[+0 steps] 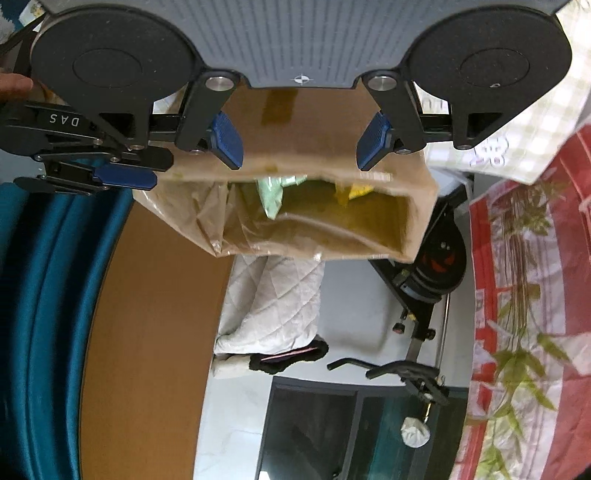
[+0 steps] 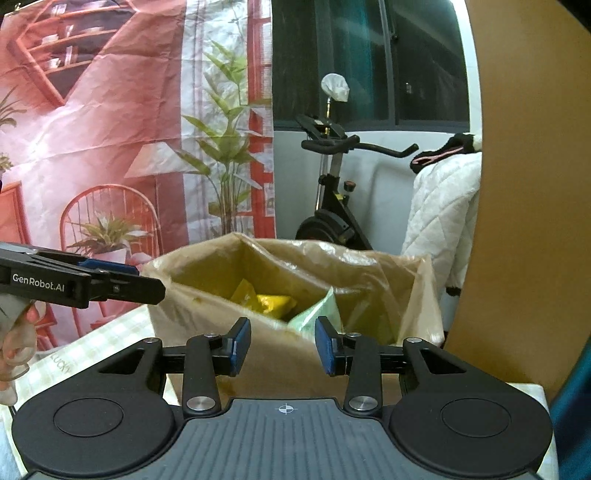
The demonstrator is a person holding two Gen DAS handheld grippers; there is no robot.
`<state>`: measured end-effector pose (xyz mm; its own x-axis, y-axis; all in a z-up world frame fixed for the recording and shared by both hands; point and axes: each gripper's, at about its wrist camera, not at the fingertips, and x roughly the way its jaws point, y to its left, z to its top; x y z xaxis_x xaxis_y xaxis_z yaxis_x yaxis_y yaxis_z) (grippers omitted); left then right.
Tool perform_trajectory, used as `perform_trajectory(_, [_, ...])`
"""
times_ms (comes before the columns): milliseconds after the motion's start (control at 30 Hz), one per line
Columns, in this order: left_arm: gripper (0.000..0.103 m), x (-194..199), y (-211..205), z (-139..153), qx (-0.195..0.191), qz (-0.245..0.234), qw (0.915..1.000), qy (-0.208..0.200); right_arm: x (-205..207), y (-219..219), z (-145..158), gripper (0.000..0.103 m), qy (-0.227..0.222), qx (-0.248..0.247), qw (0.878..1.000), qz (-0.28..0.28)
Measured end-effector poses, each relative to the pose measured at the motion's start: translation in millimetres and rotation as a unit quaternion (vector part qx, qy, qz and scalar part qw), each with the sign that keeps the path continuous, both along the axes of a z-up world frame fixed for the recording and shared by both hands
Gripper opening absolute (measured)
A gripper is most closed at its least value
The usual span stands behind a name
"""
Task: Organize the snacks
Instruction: 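Lower both grippers to the blue-and-white wrapped snack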
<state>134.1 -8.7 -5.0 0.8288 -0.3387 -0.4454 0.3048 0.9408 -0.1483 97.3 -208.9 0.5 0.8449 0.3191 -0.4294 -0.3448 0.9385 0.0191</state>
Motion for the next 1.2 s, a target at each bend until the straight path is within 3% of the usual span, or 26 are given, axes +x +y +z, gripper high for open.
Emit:
perform_trajectory(467, [0.069,-25,15,-58,-0.022,0.002,0.9961,0.086,-45,-19,-70,0.036,0.073,0.029,0.996,-0.052])
perform_trajectory(600, [0.060,-27,19,-76,-0.022,-0.005,0.9934,0.113,-51,-9,-93,0.035,0.104,0.026,0.993,-0.047])
perform_trajectory(833, [0.055,-26,32,-97,-0.031,-0.009,0.9885,0.148,-52,23,-114,0.037,0.135,0.015,0.991,-0.014])
perform_trajectory(967, [0.055,-25,32,-105,-0.037,-0.024,0.9852,0.166,-51,44,-121,0.053,0.145,0.002,0.989,0.010])
perform_trajectory(1200, [0.054,-18,37,-129,-0.082,-0.040,0.9737,0.209,-43,67,-131,0.064,0.169,-0.026,0.984,0.048])
